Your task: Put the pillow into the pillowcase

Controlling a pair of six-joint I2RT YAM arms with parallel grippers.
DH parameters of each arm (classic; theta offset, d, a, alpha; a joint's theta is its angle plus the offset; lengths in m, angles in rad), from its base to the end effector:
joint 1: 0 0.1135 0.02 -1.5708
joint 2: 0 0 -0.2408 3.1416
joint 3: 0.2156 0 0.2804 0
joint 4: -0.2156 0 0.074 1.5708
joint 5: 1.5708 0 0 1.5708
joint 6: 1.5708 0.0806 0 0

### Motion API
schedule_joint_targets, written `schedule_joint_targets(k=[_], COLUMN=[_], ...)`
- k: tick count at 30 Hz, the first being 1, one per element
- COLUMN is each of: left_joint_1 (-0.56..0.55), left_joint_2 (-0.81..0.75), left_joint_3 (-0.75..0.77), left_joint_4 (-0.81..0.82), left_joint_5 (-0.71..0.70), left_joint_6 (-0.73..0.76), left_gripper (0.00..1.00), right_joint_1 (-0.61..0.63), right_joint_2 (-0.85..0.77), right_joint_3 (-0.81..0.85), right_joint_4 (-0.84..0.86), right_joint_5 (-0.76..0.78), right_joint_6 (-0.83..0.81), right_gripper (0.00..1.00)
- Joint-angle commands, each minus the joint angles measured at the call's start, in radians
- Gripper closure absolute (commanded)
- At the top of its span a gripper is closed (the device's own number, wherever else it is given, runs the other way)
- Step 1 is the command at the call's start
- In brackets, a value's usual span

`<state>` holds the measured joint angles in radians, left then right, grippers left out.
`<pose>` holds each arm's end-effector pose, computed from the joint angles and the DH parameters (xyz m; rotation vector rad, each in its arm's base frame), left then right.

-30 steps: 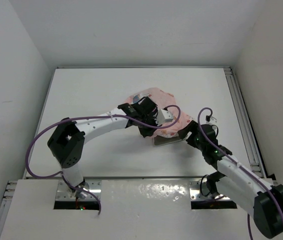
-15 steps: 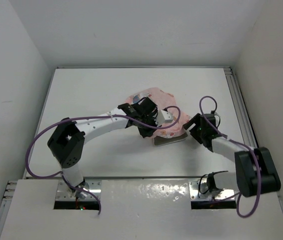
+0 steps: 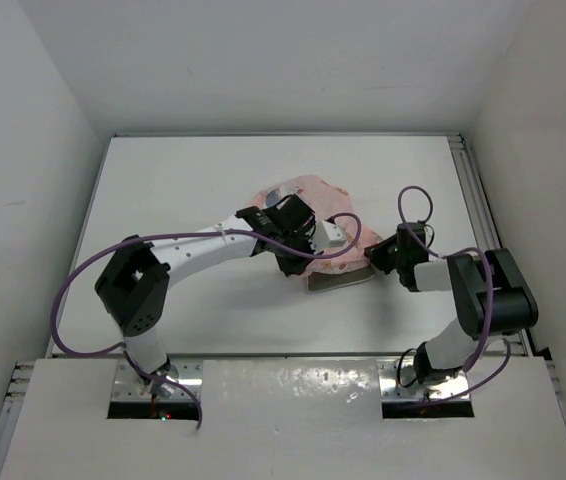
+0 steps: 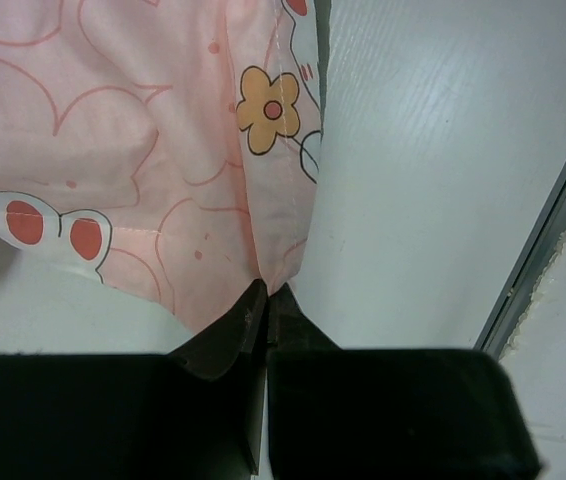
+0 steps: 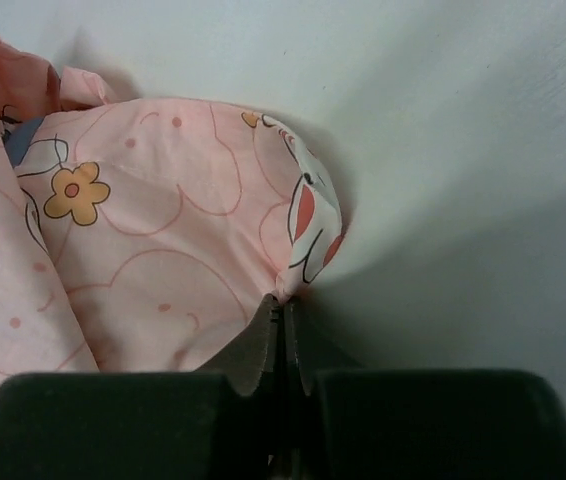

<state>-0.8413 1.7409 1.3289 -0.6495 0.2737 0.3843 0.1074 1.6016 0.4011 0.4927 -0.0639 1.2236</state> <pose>0.2568 -0.3199 0.1637 1.6086 2.1220 -0.5139 0.2975 0.0373 0.0201 1.2394 2.0519 0.7417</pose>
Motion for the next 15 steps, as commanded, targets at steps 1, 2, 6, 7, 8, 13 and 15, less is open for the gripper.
schedule_joint_targets(k=[1, 2, 6, 7, 8, 13, 15], left_joint_1=[0.004, 0.005, 0.036, 0.041, 0.041, 0.044, 0.048], left_joint_2=[-0.040, -0.043, -0.086, -0.110, -0.121, -0.133, -0.127], left_joint_3=[0.039, 0.047, 0.141, 0.160, 0.197, 0.378, 0.430], left_joint_4=[-0.024, -0.035, -0.087, -0.099, -0.107, -0.205, -0.234], left_joint_5=[0.015, 0.015, 0.048, 0.044, 0.038, 0.010, -0.013], left_joint_6=[0.008, 0.011, 0.027, 0.031, 0.042, 0.050, 0.041], left_gripper=[1.00, 1.00, 1.00, 1.00, 1.00, 1.00, 1.00], right_joint_1=[-0.021, -0.023, -0.012, -0.005, 0.014, 0.060, 0.069], right_joint_2=[-0.035, -0.058, -0.234, -0.326, -0.372, -0.661, -0.716], right_joint_3=[-0.013, -0.012, 0.019, 0.025, 0.034, 0.094, 0.130], right_joint_4=[0.008, -0.020, -0.190, -0.254, -0.282, -0.474, -0.514], right_joint_5=[-0.017, -0.010, 0.059, 0.096, 0.114, 0.228, 0.236], right_joint_6=[-0.004, -0.022, -0.160, -0.179, -0.217, -0.295, -0.320], right_gripper=[1.00, 1.00, 1.00, 1.00, 1.00, 1.00, 1.00])
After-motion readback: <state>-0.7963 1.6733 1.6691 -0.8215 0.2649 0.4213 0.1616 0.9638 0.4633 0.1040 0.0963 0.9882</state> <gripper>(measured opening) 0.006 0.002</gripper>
